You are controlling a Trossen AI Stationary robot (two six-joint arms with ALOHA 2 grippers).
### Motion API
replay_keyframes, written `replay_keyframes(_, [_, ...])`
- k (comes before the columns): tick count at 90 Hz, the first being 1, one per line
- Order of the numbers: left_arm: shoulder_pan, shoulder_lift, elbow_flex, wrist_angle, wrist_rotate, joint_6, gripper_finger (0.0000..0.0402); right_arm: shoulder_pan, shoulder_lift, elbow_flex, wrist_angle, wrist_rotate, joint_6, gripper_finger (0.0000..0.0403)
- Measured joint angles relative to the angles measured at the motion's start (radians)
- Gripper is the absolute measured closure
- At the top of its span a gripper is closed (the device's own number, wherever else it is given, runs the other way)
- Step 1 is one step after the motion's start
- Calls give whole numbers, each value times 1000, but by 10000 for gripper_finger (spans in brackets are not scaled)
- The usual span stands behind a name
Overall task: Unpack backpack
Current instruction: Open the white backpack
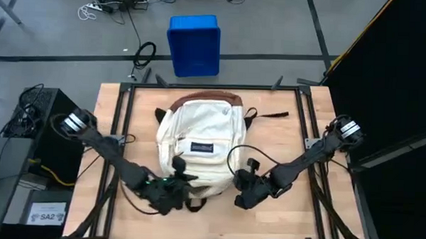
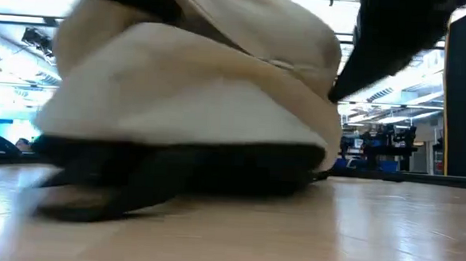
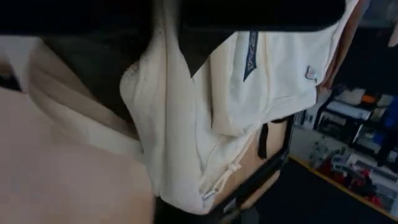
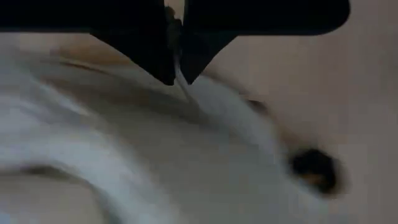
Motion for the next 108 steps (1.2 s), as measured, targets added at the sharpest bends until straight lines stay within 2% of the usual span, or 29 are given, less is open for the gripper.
replay_keyframes(13, [-54, -51, -37, -2, 0, -1, 402, -26, -13, 0, -108, 40, 45, 403])
replay_keyframes(32, [-114, -88, -39, -3, -3, 10, 402, -100, -86, 0, -272, 165, 65, 403])
replay_keyframes(57, [-160, -116, -39, 54, -11, 62, 401, -284, -206, 0, -469, 317, 84, 403])
replay_keyframes(69, [-158, -116, -39, 69, -12, 82, 401, -388, -230, 0, -431, 294, -45, 403])
replay_keyframes(84, [-151, -116, -39, 68, -76, 81, 401, -433, -230, -1, -307, 154, -253, 396])
replay_keyframes(92, [-126, -116, -39, 69, -82, 73, 401, -397, -249, -2, -235, 112, -299, 389])
replay_keyframes(108, [-70, -117, -38, 71, -85, 57, 401, -267, -292, 43, -198, 133, -323, 372])
